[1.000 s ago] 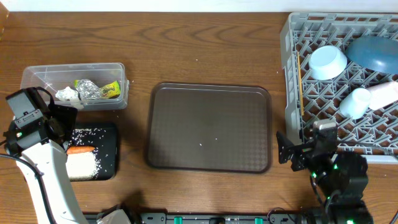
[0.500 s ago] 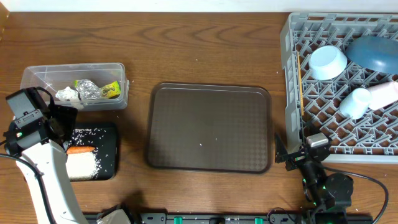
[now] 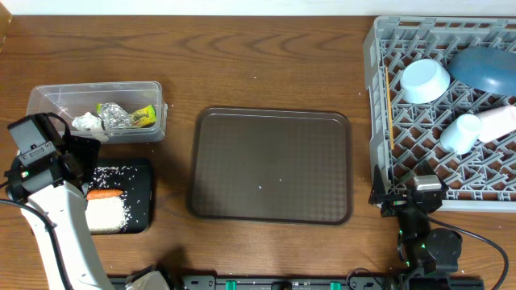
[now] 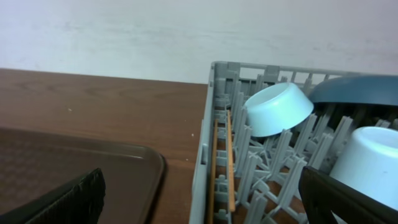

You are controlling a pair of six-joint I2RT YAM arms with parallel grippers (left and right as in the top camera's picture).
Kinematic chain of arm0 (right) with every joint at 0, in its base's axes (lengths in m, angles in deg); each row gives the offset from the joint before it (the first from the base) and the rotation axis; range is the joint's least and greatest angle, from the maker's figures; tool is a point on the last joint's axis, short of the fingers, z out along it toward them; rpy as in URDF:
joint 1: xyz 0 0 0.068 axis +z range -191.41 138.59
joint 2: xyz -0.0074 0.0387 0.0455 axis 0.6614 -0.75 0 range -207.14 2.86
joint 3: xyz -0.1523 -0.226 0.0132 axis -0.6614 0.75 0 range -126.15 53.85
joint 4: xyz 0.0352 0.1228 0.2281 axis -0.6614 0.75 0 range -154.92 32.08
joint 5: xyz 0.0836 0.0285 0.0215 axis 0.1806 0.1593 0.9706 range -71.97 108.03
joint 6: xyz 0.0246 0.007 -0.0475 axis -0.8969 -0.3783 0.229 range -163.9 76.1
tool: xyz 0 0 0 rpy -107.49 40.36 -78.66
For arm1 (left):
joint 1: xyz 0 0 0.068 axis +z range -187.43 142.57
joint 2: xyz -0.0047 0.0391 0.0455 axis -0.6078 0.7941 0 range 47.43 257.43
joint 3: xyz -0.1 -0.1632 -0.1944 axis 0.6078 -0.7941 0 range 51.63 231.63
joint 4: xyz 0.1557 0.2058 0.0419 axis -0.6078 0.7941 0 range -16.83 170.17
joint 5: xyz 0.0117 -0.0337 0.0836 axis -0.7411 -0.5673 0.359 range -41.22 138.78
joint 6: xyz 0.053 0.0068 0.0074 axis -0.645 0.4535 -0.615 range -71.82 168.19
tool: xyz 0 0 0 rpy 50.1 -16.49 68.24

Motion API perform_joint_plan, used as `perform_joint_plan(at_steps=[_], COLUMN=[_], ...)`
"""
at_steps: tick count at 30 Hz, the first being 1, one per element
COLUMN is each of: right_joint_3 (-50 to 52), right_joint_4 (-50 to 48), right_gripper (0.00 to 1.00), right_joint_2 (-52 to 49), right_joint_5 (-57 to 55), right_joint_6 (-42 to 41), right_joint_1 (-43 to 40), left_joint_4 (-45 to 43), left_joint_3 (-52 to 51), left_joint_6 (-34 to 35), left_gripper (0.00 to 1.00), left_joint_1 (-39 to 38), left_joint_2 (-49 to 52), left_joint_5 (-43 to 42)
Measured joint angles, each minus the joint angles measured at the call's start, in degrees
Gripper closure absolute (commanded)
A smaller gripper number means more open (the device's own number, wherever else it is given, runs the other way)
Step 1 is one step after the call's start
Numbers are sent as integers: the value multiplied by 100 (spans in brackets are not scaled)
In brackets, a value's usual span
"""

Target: Sort waste into correct bins and load items into the dishwasher rack

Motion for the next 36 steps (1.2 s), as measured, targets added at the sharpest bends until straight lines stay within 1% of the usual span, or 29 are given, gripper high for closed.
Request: perform_joint_plan(at_steps=[5, 11, 36], right_joint_3=[0, 0, 0], right_joint_4=[4, 4, 4], right_gripper=[1, 1, 1], right_joint_2=[0, 0, 0], right_joint_5=[-37, -39, -42], right_joint_6=[372, 540, 579], right_joint_1=[0, 0, 0], left_joint_4=[0, 0, 0], left_joint_3=[0, 0, 0], left_joint_6=[0, 0, 0], left_gripper=[2, 2, 2], left_joint_1=[0, 0, 0], left_joint_2=[0, 0, 0], left_joint_5=[0, 0, 0])
